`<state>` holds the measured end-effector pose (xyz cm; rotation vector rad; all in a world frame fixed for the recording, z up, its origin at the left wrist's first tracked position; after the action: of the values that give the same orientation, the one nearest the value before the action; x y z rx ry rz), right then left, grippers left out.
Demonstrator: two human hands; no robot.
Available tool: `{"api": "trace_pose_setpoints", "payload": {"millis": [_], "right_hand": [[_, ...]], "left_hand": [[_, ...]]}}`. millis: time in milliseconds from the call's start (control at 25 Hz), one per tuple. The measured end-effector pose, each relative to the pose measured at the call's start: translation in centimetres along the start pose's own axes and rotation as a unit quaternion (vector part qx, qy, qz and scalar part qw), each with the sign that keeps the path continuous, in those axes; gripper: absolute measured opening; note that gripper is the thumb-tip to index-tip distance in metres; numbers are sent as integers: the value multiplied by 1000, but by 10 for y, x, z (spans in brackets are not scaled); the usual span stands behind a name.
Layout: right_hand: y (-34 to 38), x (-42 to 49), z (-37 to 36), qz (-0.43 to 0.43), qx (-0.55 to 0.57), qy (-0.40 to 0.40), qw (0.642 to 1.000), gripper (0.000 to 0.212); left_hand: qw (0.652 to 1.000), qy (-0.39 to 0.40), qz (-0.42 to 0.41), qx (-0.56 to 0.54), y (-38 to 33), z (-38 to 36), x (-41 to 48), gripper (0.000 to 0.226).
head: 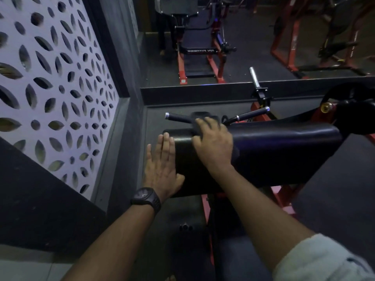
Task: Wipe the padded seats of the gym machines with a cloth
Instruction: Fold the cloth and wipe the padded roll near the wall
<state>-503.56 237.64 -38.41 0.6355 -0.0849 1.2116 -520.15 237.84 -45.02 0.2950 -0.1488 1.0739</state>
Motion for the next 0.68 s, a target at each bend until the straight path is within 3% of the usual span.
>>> {"api": "trace_pose_setpoints", "payload": {"millis": [40,80,160,200,240,320,360,400,480,520,560,640,680], "right_hand": [[-3,-7,-1,-93,24,-5,995,60],[13,-13,-6,-60,11,-4,998,60],[40,-29,-15,185,-31,33,982,62],[30,-23,-17,244,-48,51,967,62],[12,-8,-9,203,-44,46,977,62],[-26,6,6,-44,13,-5,999,60],[-21,-3,4,-99,27,-19,995,60],[0,-11,-2,-35,5,-19,999,60],[26,-29,-16,213,-24,35,976,63],[15,-21,-14,249,-32,46,967,63],[0,-5,-3,186,-20,28,982,62],[-26,5,8,-63,22,-4,998,58],[-14,-4,4,-95,26,-2,995,58]], "left_hand": [[1000,0,-3,6,-3,2,1,123],[1000,8,-2,16,-6,2,1,122],[999,11,3,39,-10,3,3,120],[999,4,4,39,-10,4,3,120],[1000,-2,5,30,-11,5,4,120],[1000,-4,4,20,-12,5,4,121],[1000,-1,6,20,-12,4,5,121],[1000,2,9,23,-13,5,6,120],[999,10,9,38,-16,7,8,118],[999,17,4,46,-18,8,9,117],[998,25,0,51,-20,9,11,116],[998,30,-3,46,-22,10,13,115],[999,27,-2,41,-23,10,13,114]]}}
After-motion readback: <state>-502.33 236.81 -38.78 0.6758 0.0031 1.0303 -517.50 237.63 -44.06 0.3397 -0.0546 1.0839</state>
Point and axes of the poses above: each hand's wrist, its own x-axis towards the middle knuckle, its own z-axis out of the back of the hand, y = z × x, the point moved 8 cm from there along x, towards the middle knuckle, and after that the axes turned 7 degrees about x, right-handed, at the moved point
